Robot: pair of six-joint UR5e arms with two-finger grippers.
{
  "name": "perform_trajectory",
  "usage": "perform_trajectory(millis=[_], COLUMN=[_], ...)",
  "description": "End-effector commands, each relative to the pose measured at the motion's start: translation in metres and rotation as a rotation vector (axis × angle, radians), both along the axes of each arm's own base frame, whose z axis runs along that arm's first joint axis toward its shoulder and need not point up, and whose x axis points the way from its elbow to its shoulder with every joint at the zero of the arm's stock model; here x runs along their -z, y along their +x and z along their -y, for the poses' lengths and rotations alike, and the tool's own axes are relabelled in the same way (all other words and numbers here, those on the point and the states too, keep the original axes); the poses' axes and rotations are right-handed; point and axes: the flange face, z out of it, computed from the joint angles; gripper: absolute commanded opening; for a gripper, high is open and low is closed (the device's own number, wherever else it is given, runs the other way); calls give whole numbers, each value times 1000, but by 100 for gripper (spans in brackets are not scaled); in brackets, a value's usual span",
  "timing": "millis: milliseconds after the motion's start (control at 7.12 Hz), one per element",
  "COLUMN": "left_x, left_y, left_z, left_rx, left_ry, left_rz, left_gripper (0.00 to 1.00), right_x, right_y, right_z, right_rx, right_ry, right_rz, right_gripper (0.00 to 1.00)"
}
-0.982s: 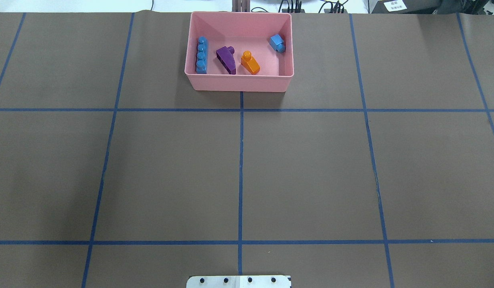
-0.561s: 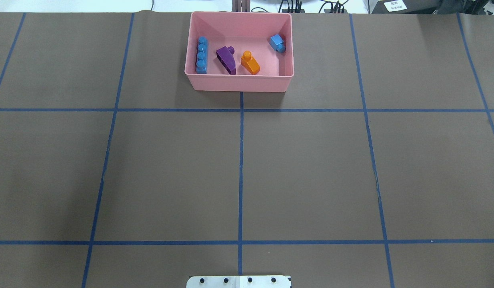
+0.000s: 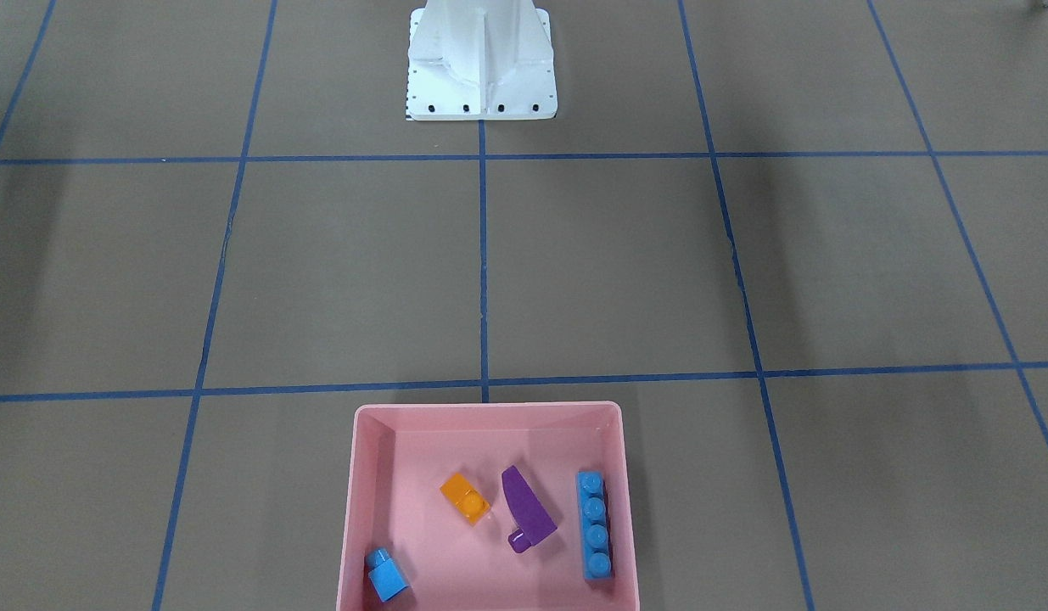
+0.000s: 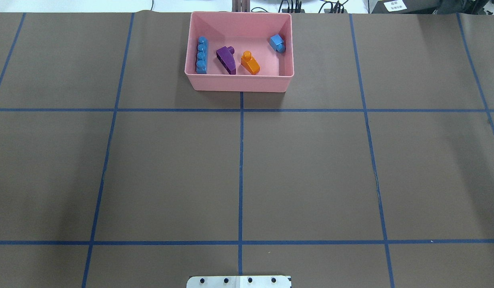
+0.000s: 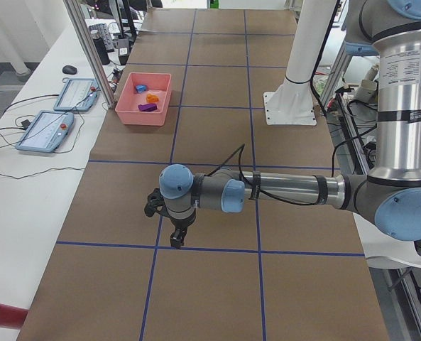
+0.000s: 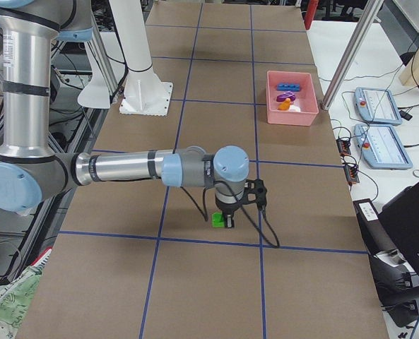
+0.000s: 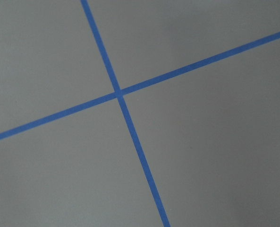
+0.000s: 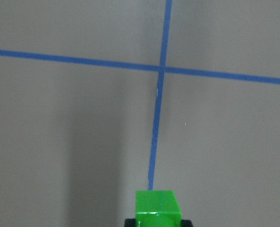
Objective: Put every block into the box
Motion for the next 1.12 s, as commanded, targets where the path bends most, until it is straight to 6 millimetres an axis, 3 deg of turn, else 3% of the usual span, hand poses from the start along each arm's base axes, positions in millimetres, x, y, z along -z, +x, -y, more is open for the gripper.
perform_trajectory(millis=[0, 421, 702, 842, 982], left_x=[4, 3, 1, 1, 2], left_y=[-2, -5, -5, -5, -5], left_z=[-1, -1, 0, -1, 0], left_rx=[11, 20, 20, 21, 20], left_ry=[1, -4, -7, -7, -5], left_rz=[-3, -3, -2, -3, -3], left_gripper=[100, 100, 100, 100, 100], right_x=[101, 241, 316, 354, 379], right_y=[-45, -195, -277, -306, -334], right_z=[76, 136, 185, 206, 213], right_rx=[-35, -77, -83, -102, -108], right_ry=[-34, -101, -156, -177, -198], right_rz=[3, 52, 68, 64, 67], right_gripper=[0, 0, 0, 0, 0])
